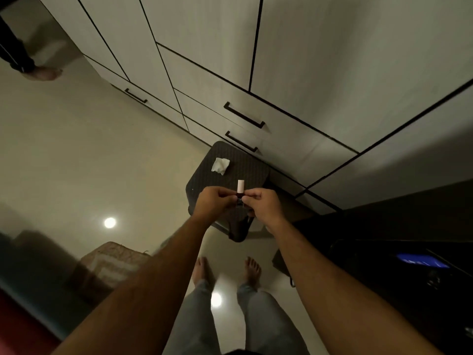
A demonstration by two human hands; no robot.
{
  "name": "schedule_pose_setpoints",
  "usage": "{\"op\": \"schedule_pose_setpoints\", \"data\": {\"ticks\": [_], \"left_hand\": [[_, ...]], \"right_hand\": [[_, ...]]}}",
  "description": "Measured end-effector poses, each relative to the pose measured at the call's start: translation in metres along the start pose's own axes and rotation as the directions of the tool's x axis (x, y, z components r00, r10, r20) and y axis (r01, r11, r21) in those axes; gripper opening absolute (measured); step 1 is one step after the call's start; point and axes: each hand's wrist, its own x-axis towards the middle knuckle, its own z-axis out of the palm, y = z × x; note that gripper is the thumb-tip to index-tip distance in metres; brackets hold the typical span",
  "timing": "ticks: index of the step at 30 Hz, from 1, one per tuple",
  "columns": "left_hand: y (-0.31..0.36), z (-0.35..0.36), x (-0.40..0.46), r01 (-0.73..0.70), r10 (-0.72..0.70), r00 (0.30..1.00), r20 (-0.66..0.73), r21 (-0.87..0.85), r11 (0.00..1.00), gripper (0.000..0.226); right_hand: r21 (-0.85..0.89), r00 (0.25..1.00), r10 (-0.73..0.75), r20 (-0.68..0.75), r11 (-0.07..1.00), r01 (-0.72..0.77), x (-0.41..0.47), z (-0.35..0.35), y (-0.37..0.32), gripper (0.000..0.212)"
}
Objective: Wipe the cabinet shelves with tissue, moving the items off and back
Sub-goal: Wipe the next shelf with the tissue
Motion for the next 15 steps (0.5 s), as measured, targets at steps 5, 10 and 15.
{"op": "schedule_pose_setpoints", "data": {"ticks": [5, 10, 15], "left_hand": [[-0.034, 0.004, 0.076, 0.023, -0.023, 1.000, -0.007, 0.044, 0.999, 0.016], [-0.065, 0.020, 0.140, 0.033, -0.034, 0.999, 0.005, 0.126, 0.992, 0.023], [-0.099, 0.038, 0.185, 0.079, -0.087, 0.995, 0.040, 0.159, 0.984, 0.031]], "right_hand": [[-0.017, 0.995, 0.073, -0.073, 0.997, -0.075, 0.080, 0.024, 0.026, 0.019], [-0.105, 0.983, 0.113, -0.144, 0.986, -0.128, 0.156, 0.044, 0.065, 0.018], [-0.157, 0.976, 0.153, -0.157, 0.971, -0.178, 0.211, 0.060, 0.106, 0.019]]}}
